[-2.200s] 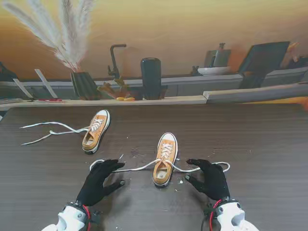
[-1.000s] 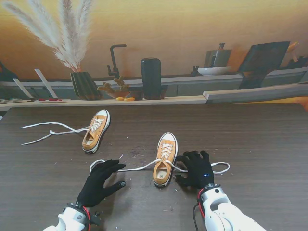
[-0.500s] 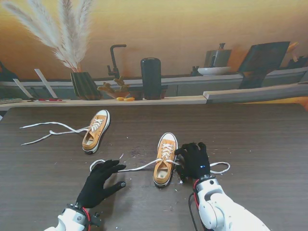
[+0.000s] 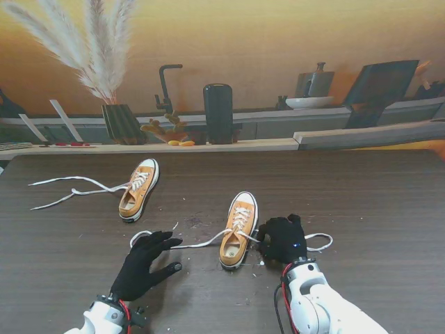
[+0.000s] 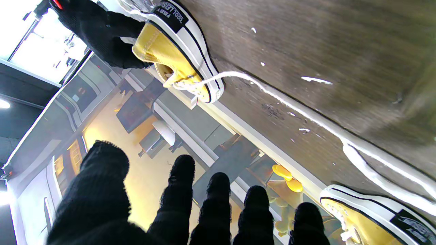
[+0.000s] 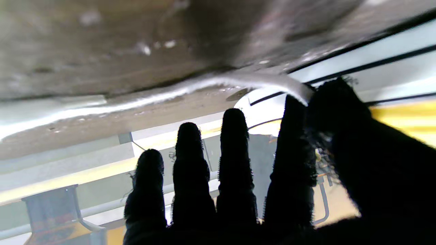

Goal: Tie the shoelaces into a bow on the shoes

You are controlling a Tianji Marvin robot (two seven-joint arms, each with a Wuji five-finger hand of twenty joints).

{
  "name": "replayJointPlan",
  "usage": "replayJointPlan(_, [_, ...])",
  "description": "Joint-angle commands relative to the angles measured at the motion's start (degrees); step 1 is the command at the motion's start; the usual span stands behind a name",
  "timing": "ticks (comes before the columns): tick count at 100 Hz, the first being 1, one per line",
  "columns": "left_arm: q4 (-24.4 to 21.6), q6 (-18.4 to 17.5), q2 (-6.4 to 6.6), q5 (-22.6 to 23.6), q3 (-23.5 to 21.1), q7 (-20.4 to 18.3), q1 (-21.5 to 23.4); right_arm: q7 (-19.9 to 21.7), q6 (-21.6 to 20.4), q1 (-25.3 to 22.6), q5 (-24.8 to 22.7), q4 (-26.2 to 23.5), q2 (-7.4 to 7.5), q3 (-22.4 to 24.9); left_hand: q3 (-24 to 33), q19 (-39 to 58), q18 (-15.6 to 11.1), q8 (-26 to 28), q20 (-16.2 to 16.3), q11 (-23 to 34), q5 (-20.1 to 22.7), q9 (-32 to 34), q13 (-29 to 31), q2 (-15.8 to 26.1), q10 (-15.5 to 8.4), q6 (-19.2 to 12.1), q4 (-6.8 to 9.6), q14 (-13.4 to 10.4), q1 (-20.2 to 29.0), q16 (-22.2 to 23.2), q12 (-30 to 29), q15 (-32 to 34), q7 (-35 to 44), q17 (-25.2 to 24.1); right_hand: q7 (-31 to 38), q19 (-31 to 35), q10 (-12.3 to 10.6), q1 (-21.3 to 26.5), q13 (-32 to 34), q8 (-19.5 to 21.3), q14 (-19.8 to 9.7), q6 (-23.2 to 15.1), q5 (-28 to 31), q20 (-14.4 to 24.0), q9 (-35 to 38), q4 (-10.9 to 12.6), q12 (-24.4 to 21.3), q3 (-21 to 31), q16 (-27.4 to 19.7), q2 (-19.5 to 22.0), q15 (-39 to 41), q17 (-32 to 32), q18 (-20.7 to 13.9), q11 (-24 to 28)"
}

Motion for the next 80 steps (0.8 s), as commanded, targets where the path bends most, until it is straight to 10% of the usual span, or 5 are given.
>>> replayJointPlan(1, [-0.4,-0.3,-0.06,-0.2,0.1,-1.0,0.2,0.8,-0.8,-1.5,0.4,-1.1,0.47,0.4,0.8,-0.2,-3.6,1.2,-0.8,0.1,0.8,0.4,-0.6,1.6,-0.6,-1.3,0.04,-0.9,1.1,-1.5,-1.2,-0.2,0.1,-0.2,3.6,0.9,-0.5,2.6,1.5,3.5,-0.3,-1.8,2.0,0.2,1.9,0.4,1.0,0.9,1.0,1.8,0.7,0.3,0.3,1.0])
replayJointPlan(48, [-0.3,-0.8,-0.08,-0.6,0.3,-1.2,0.2,4.1,-6.6,-7.3,11.4,-9.9,-1.38,9.3,0.8,-0.3,-3.7,1.4,-0.9,0.1,1.1,0.6,-0.5,1.6,-0.5,-1.3,0.03,-0.9,1.1,-1.5,-1.2,-0.2,0.3,-0.2,5.7,7.7,3.1,6.7,20.3,14.1,3.1,2.8,-4.5,4.0,23.3,0.8,-1.4,-1.5,5.1,7.9,6.9,14.1,2.4,-0.1])
replayJointPlan(80, [-0.3,-1.1,-0.13,-0.8,0.3,-1.2,0.1,18.3,-12.1,-9.4,36.5,-17.5,-2.31,15.7,0.8,-0.3,-3.8,1.6,-0.9,0.2,1.4,0.8,-0.4,1.5,-0.5,-1.4,0.04,-1.0,1.1,-1.5,-1.1,-0.1,0.6,-0.1,8.7,9.9,2.1,8.1,29.3,12.3,5.7,9.0,-5.9,4.3,29.4,1.0,6.1,-1.7,8.7,7.7,12.9,18.9,3.3,16.6])
